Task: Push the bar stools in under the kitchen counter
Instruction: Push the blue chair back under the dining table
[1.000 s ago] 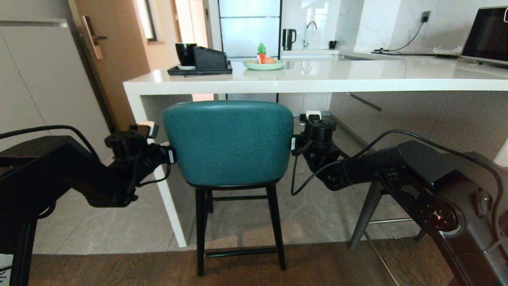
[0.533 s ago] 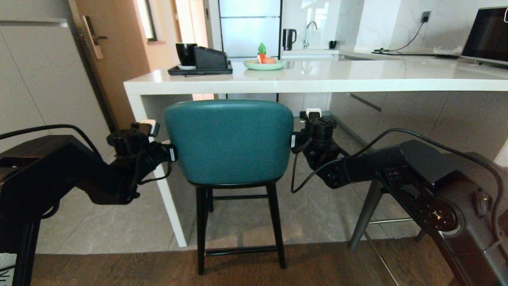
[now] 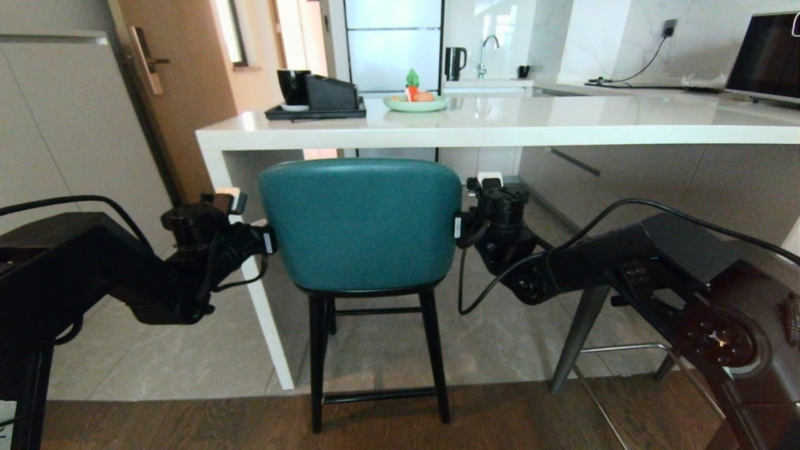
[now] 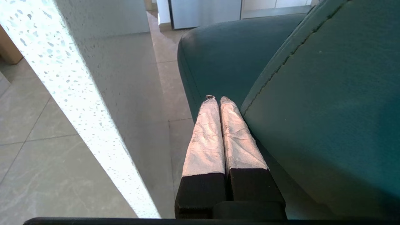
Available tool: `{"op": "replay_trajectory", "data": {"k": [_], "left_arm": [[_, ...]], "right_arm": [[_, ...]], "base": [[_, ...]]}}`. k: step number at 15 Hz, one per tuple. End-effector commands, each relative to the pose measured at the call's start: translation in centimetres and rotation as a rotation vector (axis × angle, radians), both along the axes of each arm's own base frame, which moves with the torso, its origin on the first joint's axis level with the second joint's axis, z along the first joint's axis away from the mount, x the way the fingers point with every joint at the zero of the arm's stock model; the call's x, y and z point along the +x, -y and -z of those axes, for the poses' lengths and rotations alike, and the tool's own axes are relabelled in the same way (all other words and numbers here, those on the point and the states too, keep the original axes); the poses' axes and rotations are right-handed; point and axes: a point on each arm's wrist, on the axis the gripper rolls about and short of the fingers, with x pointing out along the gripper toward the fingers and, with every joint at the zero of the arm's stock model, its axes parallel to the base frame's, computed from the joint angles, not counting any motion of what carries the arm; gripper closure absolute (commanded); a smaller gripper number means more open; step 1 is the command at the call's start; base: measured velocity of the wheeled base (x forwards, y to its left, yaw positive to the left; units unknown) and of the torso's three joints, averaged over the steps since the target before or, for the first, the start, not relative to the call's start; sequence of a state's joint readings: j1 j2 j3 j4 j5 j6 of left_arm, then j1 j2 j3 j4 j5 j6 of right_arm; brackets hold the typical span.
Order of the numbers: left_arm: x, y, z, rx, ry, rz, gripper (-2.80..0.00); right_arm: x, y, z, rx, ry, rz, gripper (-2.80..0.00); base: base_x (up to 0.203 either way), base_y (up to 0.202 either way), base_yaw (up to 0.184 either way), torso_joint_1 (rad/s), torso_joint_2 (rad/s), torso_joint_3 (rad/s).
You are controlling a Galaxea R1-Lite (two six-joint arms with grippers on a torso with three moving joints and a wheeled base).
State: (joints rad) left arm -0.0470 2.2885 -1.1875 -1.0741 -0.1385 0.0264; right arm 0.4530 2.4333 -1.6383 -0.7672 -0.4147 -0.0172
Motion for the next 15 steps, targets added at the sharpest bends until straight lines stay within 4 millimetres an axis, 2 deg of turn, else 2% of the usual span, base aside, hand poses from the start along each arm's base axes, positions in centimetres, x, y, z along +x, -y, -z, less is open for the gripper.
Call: {"op": "replay_trajectory", "data": {"k": [1, 4, 8, 12, 15], "left_arm": [[0.0, 0.4, -0.4, 0.001, 0.013, 0.006, 0.0], [0.3, 1.2, -0.5, 0.006, 0.021, 0.023, 0.0], [0.8, 1.4, -1.1, 0.006, 0.027, 0.026, 0.0], [0.9, 1.2, -1.0, 0.007, 0.025, 0.023, 0.0], [1.4, 0.9, -0.6, 0.006, 0.024, 0.015, 0.0]], "right_arm": [[-0.4, -0.1, 0.0, -0.007, -0.009, 0.0, 0.0], [-0.1, -0.3, -0.1, -0.01, -0.01, -0.001, 0.0], [1.7, -1.2, -0.7, 0.021, 0.048, -0.001, 0.0], [2.5, -2.3, -0.1, 0.016, 0.037, -0.013, 0.0], [2.2, -3.2, 0.3, 0.008, 0.022, -0.029, 0.0]], "base": [[0.0, 0.0, 0.0, 0.0, 0.0, 0.0], [0.0, 0.0, 0.0, 0.0, 0.0, 0.0], [0.0, 0.0, 0.0, 0.0, 0.0, 0.0], [0.0, 0.0, 0.0, 0.0, 0.0, 0.0], [0.0, 0.0, 0.0, 0.0, 0.0, 0.0]]}}
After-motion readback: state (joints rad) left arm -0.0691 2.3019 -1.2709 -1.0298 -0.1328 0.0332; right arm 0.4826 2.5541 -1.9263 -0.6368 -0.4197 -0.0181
